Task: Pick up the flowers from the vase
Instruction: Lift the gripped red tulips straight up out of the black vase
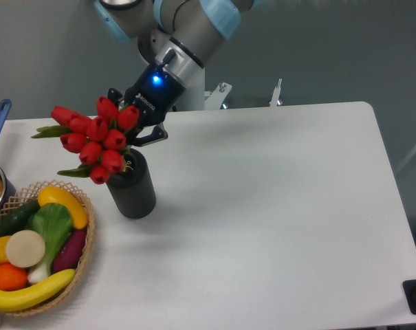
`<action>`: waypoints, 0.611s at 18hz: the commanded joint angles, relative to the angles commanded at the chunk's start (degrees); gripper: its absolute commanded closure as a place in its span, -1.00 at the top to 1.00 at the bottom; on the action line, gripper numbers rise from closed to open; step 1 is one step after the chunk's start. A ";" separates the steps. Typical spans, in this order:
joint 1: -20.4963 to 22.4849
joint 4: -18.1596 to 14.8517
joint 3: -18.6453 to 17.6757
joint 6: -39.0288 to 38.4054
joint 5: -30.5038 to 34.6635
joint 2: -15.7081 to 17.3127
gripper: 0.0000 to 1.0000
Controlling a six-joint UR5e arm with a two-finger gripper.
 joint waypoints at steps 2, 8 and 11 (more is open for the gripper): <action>0.00 0.00 0.09 -0.09 0.00 0.00 -1.00; 0.87 -0.61 3.59 -6.04 -1.23 0.44 -1.00; 1.41 -0.62 4.75 -8.97 -1.76 0.44 -1.00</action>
